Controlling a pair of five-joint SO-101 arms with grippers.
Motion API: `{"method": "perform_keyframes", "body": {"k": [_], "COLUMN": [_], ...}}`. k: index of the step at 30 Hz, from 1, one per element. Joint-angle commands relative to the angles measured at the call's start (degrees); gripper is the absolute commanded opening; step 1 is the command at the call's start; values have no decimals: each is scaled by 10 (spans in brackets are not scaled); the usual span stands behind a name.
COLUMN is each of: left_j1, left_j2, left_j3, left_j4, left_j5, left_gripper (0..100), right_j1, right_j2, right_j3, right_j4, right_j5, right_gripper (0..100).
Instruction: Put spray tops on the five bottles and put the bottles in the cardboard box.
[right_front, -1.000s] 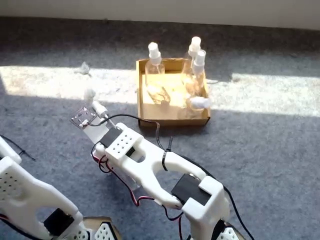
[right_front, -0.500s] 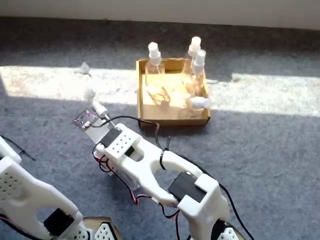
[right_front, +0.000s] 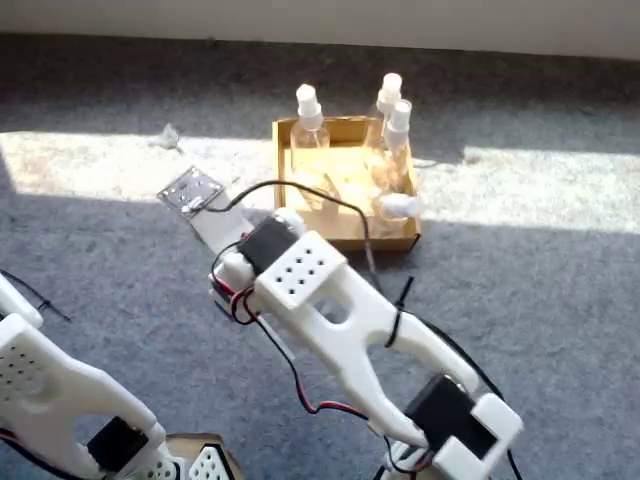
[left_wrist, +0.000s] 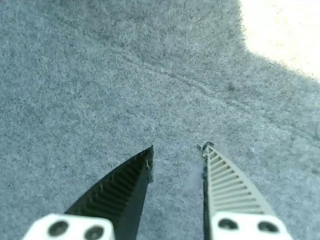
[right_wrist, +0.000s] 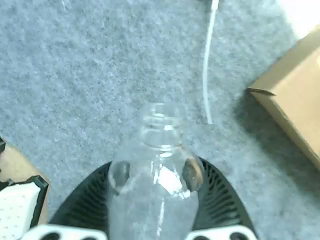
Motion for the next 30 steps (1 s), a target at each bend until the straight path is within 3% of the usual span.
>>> {"method": "perform_keyframes", "body": {"k": [1,5,10,14,17,23,30], "left_j1": [34,87,174,244,321,421,458], "left_j2": [-65,-107,-134,-148,-163,-226,-249], "left_j3": [-37,-37,-35,20,95,206,320], "left_j4": [74,151,205,204,203,133,38], "left_j5": [-4,-2,31,75,76,136,184], "left_gripper": [158,159,159,159,159,158,158], "right_j1": [85,235,460,626,717,772,789], "right_j2": [-127,-196,-229,-195,-123,59,174], "right_j3": [-3,48,136,222,269,181,57], "right_j4": [65,104,62,-47,-149,-184,-181], "right_j5": [40,98,200,280,284,282,259], "right_gripper": [4,4,4,4,4,4,25]}}
